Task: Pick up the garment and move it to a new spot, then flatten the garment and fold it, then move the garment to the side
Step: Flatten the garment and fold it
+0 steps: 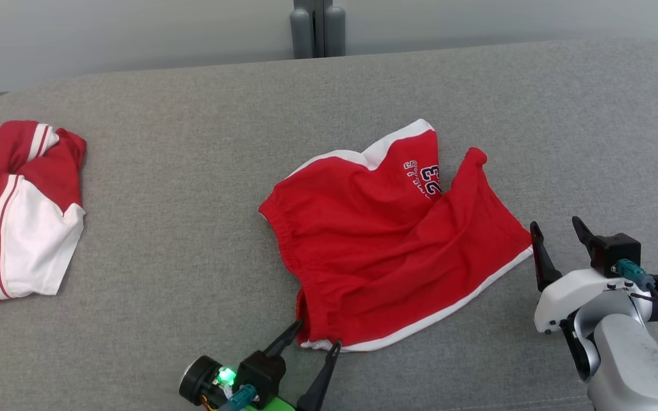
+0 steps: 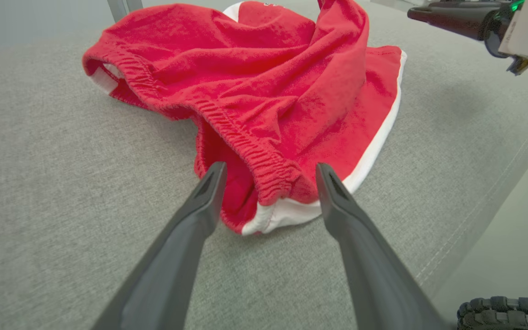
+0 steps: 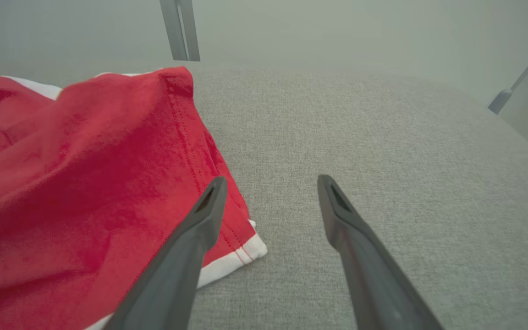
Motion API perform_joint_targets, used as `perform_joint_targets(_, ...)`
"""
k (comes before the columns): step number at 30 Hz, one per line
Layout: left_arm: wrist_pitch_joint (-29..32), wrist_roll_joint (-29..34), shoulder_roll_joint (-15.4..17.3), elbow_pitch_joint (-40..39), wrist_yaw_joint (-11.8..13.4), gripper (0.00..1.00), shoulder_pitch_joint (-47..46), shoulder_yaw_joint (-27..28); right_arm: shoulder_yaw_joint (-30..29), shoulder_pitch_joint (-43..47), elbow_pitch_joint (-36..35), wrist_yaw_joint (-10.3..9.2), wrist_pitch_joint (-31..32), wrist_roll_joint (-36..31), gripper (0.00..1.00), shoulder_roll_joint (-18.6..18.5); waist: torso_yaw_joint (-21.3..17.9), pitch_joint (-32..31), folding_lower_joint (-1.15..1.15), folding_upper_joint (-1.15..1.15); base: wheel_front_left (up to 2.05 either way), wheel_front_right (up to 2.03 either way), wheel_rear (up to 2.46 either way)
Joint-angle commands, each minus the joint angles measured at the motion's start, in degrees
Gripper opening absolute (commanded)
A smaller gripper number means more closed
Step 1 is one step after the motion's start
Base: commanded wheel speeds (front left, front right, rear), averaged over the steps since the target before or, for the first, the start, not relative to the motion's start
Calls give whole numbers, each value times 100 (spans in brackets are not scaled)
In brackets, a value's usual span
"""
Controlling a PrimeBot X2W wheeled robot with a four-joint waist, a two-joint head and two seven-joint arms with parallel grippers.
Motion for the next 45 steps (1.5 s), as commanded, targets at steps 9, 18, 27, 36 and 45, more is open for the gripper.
perform_joint_targets(9,-2,-390,114,428,-15,100,-431,-441,-45,-597,902,1,-19,55,100,101,54,531,0,0,0,0,0)
perform_joint_targets(18,-2,-610,69,445,-16,0,-513,-624,70,-478,1519,4,27,498,0,293,289,568,0,0,0,0,0)
perform_joint_targets(27,-2,-821,-21,31,-16,0,-339,-228,466,-4,426,2,-6,1003,0,288,209,261,0,0,0,0,0)
perform_joint_targets(36,-2,-1001,300,-631,-16,0,-993,461,1051,-286,-649,1,-11,1199,0,57,-19,41,0,0,0,0,0)
perform_joint_targets(45,343,-1807,937,-418,-16,0,-2989,406,1324,-1791,-682,2,492,1908,0,-103,-187,393,0,0,0,0,0)
